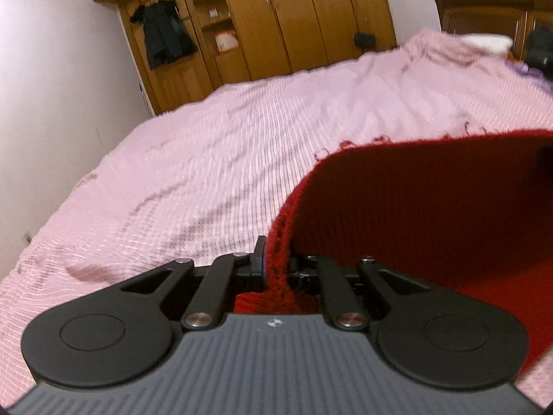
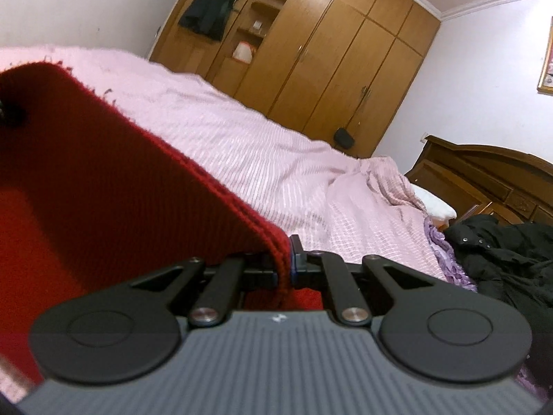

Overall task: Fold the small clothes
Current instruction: 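Lift the hem with both grippers and fold it toward the collar, then lay the hem down on the cardigan and open both grippers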

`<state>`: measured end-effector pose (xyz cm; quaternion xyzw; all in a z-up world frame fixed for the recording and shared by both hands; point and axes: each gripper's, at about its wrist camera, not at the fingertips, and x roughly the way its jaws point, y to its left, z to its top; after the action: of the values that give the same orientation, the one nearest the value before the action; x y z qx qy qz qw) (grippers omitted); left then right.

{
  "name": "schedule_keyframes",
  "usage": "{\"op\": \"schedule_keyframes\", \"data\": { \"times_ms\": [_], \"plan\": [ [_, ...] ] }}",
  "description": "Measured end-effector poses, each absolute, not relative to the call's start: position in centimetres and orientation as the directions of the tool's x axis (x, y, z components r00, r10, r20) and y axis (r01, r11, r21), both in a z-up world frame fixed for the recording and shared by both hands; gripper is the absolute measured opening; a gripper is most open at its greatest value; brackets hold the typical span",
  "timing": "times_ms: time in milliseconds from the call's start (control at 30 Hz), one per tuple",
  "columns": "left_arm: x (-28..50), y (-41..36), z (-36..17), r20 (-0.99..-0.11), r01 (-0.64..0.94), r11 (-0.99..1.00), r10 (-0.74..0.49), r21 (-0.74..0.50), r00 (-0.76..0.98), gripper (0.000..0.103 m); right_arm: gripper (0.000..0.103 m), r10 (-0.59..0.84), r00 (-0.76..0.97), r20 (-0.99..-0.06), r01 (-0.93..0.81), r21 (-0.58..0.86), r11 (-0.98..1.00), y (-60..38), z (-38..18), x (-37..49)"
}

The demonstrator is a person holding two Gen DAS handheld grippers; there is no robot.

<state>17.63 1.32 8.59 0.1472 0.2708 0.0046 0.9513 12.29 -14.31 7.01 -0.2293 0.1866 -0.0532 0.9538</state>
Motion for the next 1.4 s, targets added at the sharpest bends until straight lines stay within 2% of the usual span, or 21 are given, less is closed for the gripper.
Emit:
{"op": "schedule_keyframes", "data": {
  "times_ms": [200, 333, 433, 500, 567, 600, 733, 833, 1000, 1233, 1400],
  "plan": [
    [21.3, 1.8, 3.8, -0.601, 0.083, 0.961, 0.095, 0.263, 0.794, 0.01, 0.01, -0.209, 0.87, -0.447, -0.025, -0.463, 0.886, -14.1, 3.0, 15.2],
    [21.4, 1.7, 2.2, -0.582, 0.098, 0.946, 0.107, 0.31, 0.806, 0.01, 0.011, -0.208, 0.868, -0.45, -0.009, -0.434, 0.901, -14.0, 2.1, 15.0],
    [21.0, 1.7, 2.2, -0.573, 0.102, 0.932, 0.125, 0.347, 0.81, 0.026, 0.011, -0.196, 0.862, -0.468, -0.015, -0.408, 0.913, -14.2, 2.9, 14.7],
    [20.7, 2.0, 2.7, -0.574, 0.089, 0.935, 0.133, 0.343, 0.808, 0.05, 0.015, -0.183, 0.859, -0.477, -0.018, -0.386, 0.922, -14.4, 3.6, 14.2],
    [19.9, 3.0, 3.8, -0.582, 0.072, 0.949, 0.127, 0.306, 0.803, 0.061, 0.018, -0.155, 0.857, -0.492, -0.027, -0.343, 0.939, -15.0, 4.3, 13.6],
    [19.6, 3.5, 4.3, -0.591, 0.072, 0.957, 0.113, 0.28, 0.799, 0.062, 0.019, -0.141, 0.855, -0.499, -0.031, -0.321, 0.947, -15.2, 4.6, 13.3],
    [18.0, 5.5, 6.2, -0.601, 0.08, 0.979, 0.051, 0.189, 0.797, 0.062, 0.021, -0.106, 0.86, -0.5, -0.03, -0.256, 0.966, -16.6, 6.3, 12.0],
    [16.7, 6.4, 7.8, -0.579, 0.071, 0.984, 0.038, 0.164, 0.815, 0.062, 0.029, -0.106, 0.872, -0.477, -0.013, -0.24, 0.971, -17.5, 7.3, 11.2],
    [14.8, 6.7, 9.7, -0.561, 0.085, 0.985, 0.014, 0.151, 0.828, 0.062, 0.029, -0.079, 0.89, -0.449, -0.018, -0.206, 0.978, -18.9, 8.7, 9.8],
    [12.9, 5.5, 9.4, -0.558, 0.124, 0.976, -0.004, 0.178, 0.83, 0.062, 0.029, -0.087, 0.905, -0.417, 0.034, -0.133, 0.991, -20.3, 9.4, 8.5],
    [13.2, 5.9, 7.6, -0.598, 0.091, 0.984, 0.017, 0.15, 0.801, 0.062, 0.029, -0.064, 0.883, -0.465, -0.012, -0.158, 0.987, -20.1, 7.8, 8.8]
  ]
}}
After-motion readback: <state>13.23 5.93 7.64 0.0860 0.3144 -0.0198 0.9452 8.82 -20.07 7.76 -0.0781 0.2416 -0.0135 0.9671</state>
